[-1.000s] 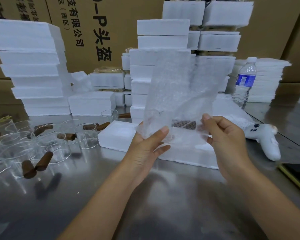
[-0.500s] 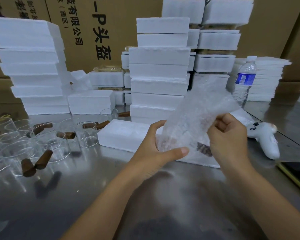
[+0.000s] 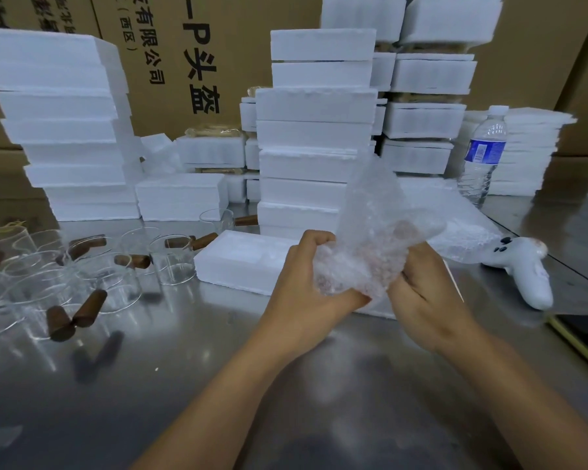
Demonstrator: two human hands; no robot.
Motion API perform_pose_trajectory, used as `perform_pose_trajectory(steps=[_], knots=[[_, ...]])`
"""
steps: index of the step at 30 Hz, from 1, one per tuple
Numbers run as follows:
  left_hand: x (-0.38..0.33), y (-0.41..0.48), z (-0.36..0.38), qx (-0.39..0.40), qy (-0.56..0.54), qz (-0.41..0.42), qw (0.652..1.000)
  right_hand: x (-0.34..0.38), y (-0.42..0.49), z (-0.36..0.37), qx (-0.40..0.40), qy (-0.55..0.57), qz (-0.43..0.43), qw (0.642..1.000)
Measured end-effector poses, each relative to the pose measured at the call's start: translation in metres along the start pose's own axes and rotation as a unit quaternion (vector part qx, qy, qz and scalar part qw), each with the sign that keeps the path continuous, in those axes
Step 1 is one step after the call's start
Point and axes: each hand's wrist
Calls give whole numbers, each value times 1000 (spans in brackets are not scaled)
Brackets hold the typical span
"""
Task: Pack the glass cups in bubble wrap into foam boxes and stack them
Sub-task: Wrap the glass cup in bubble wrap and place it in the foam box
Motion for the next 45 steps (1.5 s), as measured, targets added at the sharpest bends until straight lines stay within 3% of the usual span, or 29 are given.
perform_pose_trajectory(steps=[3, 8, 12, 18, 23, 28, 31, 39, 45], knots=[[0, 2, -2, -41, 10, -9, 999, 1, -2, 1, -16, -9, -5, 1000], [2, 5, -7, -84, 26, -22, 996, -1, -7, 3, 32, 2, -26, 999], [3, 6, -8, -94, 25, -24, 995, -2, -5, 2, 58, -64, -47, 995], [4, 2, -5, -76, 53, 4, 996, -4, 3, 1, -53, -206, -123, 969], [8, -2, -1, -56, 157, 86, 982, 0, 2, 2, -130, -34, 20, 991], [7, -5, -1, -37, 194, 141, 970, -5, 4, 1, -155, 148, 151, 965], [7, -7, -2, -28, 220, 160, 962, -8, 5, 1, -132, 195, 204, 950], [8, -7, -3, -35, 219, 196, 955, 1, 3, -6, 10, 145, 119, 982], [11, -4, -8, -61, 210, 181, 959, 3, 4, 4, -34, 122, 108, 986]])
Point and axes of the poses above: each hand's wrist, its own y-axis towards the middle knuckle, its own z-axis out of the palm, x = y × z, and after that the axes turned 9 degrees about -z, right-handed
